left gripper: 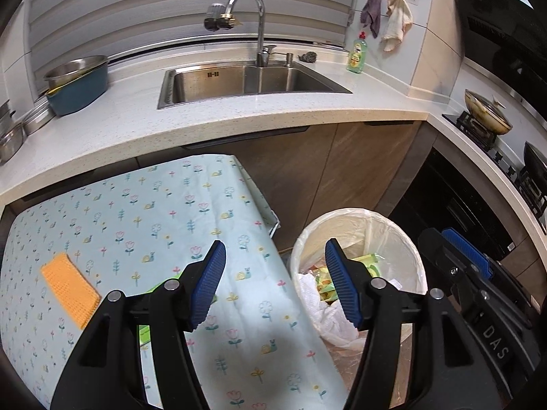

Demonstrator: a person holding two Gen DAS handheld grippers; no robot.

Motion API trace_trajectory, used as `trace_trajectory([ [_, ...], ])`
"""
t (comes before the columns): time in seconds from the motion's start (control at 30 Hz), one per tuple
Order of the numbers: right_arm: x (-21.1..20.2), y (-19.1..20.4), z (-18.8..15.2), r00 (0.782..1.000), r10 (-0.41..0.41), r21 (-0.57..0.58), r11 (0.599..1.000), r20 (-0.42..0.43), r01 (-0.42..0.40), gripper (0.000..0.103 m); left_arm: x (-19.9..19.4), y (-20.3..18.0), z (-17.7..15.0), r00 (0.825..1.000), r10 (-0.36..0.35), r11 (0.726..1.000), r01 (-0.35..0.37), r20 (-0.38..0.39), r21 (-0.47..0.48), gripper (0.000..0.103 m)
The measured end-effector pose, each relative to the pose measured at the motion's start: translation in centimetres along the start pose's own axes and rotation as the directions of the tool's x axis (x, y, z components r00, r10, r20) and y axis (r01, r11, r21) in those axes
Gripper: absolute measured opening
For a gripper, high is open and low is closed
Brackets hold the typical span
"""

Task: Collect trash
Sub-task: 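Move both tools back to the table toward the green box and orange sponge, then grasp the green wasabi box with the right tool while the left tool grasps the orange sponge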

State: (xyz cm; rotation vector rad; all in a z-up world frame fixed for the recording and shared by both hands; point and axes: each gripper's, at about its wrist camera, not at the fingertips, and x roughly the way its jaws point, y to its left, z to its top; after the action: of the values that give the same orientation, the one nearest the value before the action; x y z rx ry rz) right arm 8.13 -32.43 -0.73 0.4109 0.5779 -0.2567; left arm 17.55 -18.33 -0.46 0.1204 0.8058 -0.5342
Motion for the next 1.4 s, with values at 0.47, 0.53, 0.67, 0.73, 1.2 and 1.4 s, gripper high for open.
trace_trajectory([
  [0.47,1.9,7.7,-3.5,0.991,0.098,-0.084,0.991,-0.089,-0.106,0.036,-1.9,8.5,-2.0,0.995,0.101,0.987,-0.101,-0.007,-0.125,0.06],
  [0.53,2.1,8.7,-3.9,0.99,0.106,-0.093,0.989,-0.097,-0.115,0.04,-2.2,9.9,-2.5,0.993,0.122,0.982,-0.122,-0.01,-0.141,0.061],
  [0.67,2.6,10.7,-4.7,0.986,0.124,-0.107,0.985,-0.113,-0.136,0.044,-2.7,12.6,-3.4,0.988,0.156,0.972,-0.156,-0.015,-0.177,0.065],
  [0.73,2.9,11.7,-5.3,0.983,0.132,-0.116,0.982,-0.127,-0.147,0.045,-2.9,13.8,-3.8,0.985,0.172,0.966,-0.173,-0.021,-0.191,0.066],
  [1.2,6.8,16.7,-10.7,0.956,0.154,-0.11,0.976,-0.249,-0.186,0.057,-2.3,22.3,-7.7,0.964,0.252,0.92,-0.267,-0.09,-0.286,0.08],
  [1.4,9.6,17.8,-12.5,0.943,0.139,-0.103,0.979,-0.302,-0.177,0.058,-0.6,25.7,-9.2,0.956,0.257,0.897,-0.29,-0.141,-0.335,0.085],
])
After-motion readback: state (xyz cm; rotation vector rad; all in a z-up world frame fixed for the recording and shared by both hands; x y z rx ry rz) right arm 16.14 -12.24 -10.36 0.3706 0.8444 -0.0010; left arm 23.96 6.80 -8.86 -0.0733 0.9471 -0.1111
